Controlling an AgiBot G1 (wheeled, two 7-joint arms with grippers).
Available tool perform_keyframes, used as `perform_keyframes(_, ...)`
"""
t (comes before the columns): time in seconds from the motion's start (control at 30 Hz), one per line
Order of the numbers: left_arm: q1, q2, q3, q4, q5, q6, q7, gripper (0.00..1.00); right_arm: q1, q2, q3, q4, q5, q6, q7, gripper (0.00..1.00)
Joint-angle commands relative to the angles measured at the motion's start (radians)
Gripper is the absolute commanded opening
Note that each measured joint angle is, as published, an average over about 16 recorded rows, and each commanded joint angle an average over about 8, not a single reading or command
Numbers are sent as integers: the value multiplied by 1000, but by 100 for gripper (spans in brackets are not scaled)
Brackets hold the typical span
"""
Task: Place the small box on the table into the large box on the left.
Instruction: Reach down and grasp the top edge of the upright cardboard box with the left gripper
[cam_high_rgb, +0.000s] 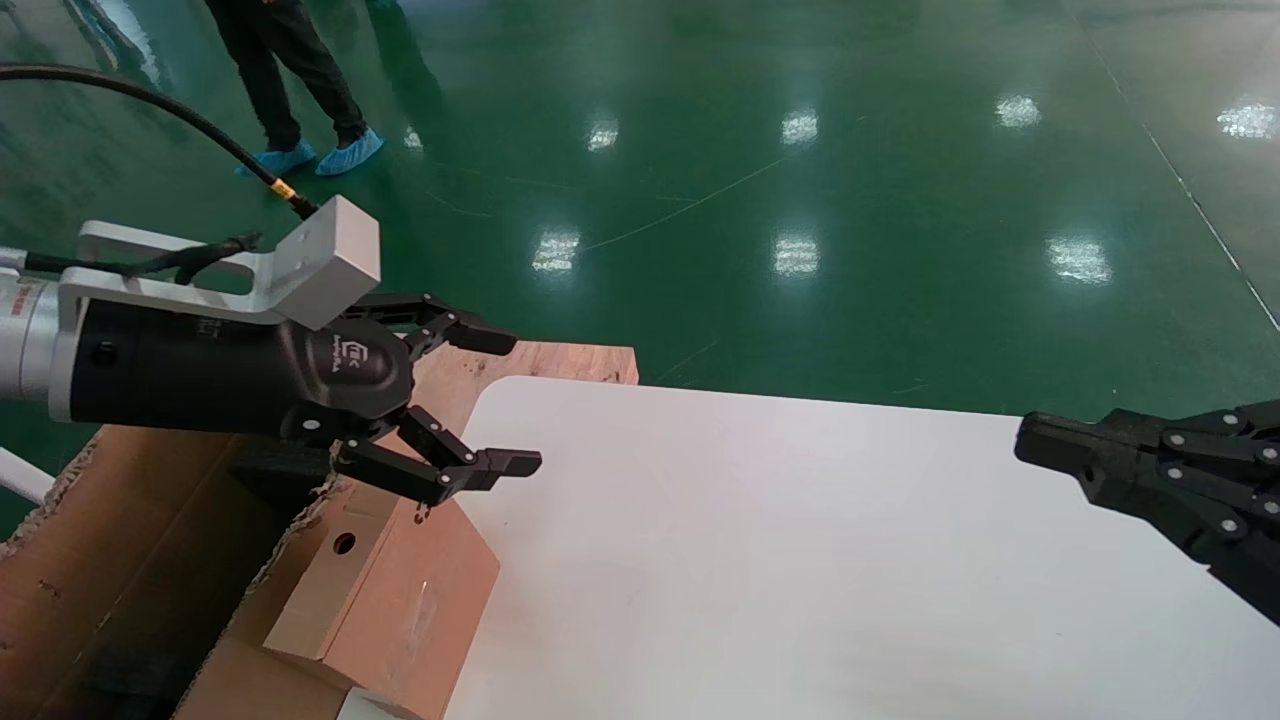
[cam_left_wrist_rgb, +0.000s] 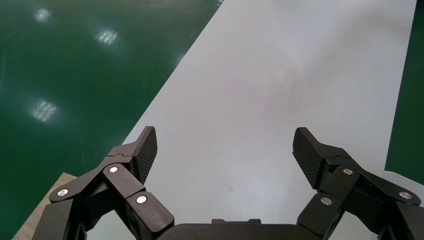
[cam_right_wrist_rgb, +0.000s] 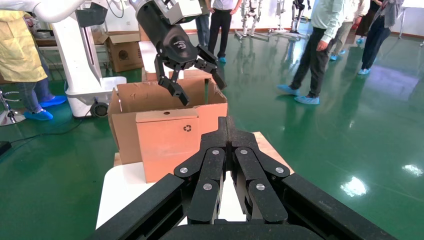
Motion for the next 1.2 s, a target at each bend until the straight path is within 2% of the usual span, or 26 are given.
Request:
perform_keyframes(0.03,4,2,-1,5,-8,1,9,100,0,0,0,0,0,0,0,0)
perform_keyframes(0.13,-37,25,26,7,59,8,-18,100,0,0,0,0,0,0,0,0)
perform_keyframes(0.27,-126,67,90,5,194,26,-111,100,0,0,0,0,0,0,0,0)
perform_keyframes(0.4,-215,97,172,5,309,48,-225,100,0,0,0,0,0,0,0,0)
perform_keyframes(0.57,-310,103,301,2,394,62,-353,100,0,0,0,0,0,0,0,0)
perform_keyframes(0.8,-413,91,452,3,426,67,-471,100,0,0,0,0,0,0,0,0)
perform_keyframes(1.2,-443,104,496,23,441,43,-480,100,0,0,0,0,0,0,0,0)
